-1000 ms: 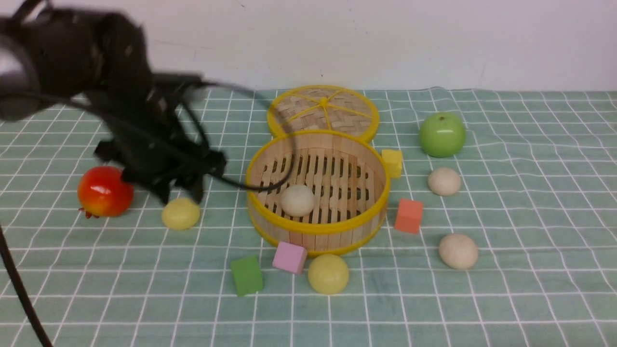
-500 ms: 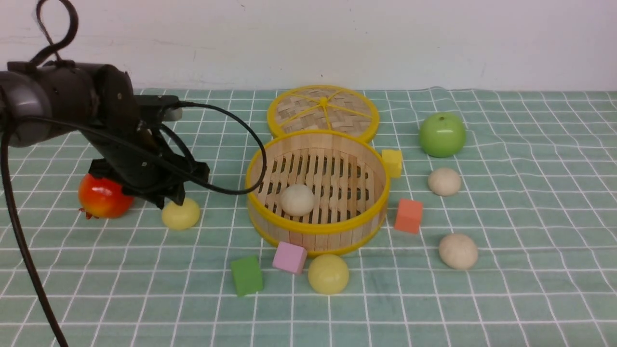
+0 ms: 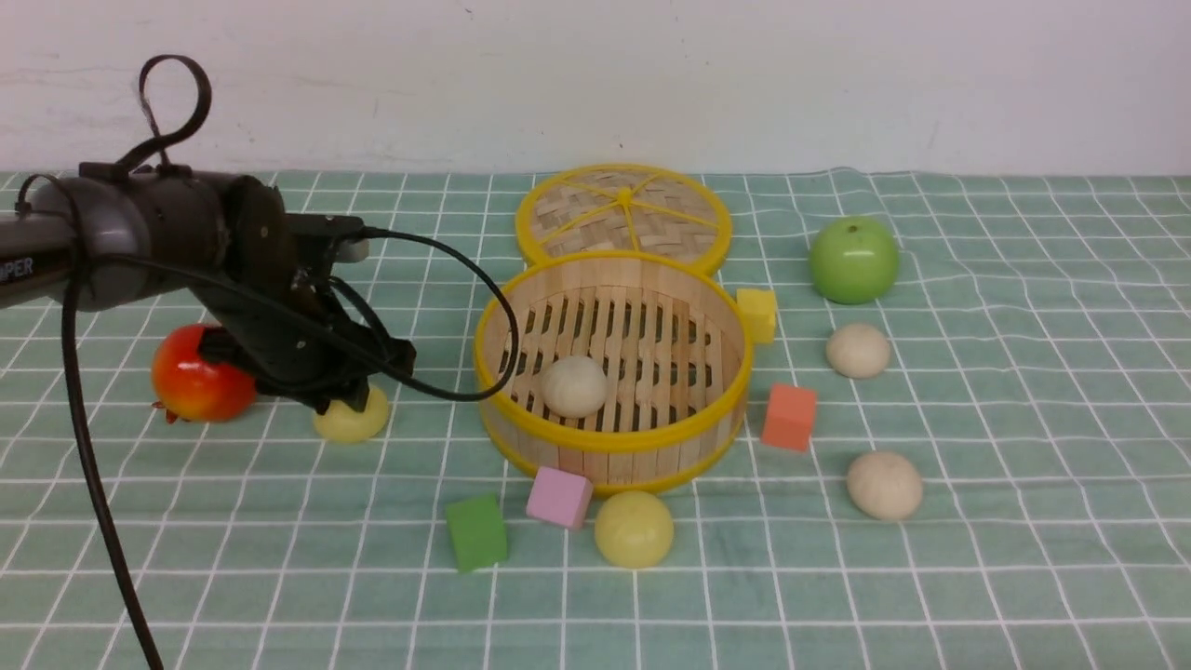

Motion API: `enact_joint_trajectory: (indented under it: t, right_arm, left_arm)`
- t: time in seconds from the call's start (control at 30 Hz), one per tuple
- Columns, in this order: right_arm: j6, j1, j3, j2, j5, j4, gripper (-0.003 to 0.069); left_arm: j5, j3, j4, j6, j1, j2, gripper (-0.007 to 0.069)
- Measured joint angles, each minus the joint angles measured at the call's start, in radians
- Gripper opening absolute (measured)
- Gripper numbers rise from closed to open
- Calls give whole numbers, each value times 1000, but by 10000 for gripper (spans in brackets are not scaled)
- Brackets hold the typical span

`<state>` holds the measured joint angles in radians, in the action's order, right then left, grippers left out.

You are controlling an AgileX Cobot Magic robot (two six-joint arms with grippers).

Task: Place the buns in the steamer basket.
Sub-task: Use the left arm to grab a steamed stuffed bun, then use the left arm to put the steamed stuffed bun into the steamer

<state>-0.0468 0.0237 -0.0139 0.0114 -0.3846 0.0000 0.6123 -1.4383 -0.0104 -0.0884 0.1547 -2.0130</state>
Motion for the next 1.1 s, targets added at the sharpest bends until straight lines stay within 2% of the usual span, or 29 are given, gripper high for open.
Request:
enact_joint_trajectory:
  t: [0.1, 0.2, 0.27, 0.33, 0.57, 0.77, 0.87, 1.1]
  right_arm:
    - [0, 0, 0, 0, 0, 0, 240]
    - [0, 0, 0, 0, 0, 0, 240]
    - [0, 0, 0, 0, 0, 0, 240]
    - [0, 0, 0, 0, 0, 0, 240]
    - [0, 0, 0, 0, 0, 0, 240]
    - [0, 0, 0, 0, 0, 0, 240]
    - [0, 0, 0, 0, 0, 0, 240]
    - [0, 0, 0, 0, 0, 0, 240]
  left_arm:
    - [1, -1, -7, -1, 0, -5, 231]
    - [30, -13, 1, -3, 0, -3, 126]
    - [56, -23, 22, -2, 1, 4, 24]
    - [69, -30, 35, 4, 1, 13, -6]
    - [109, -138, 149, 113, 90, 128, -13]
    - [33, -207, 282, 229, 178, 89, -13]
    - [-53, -243, 287, 252, 198, 6, -13]
    - [-123, -332, 233, 255, 199, -145, 10]
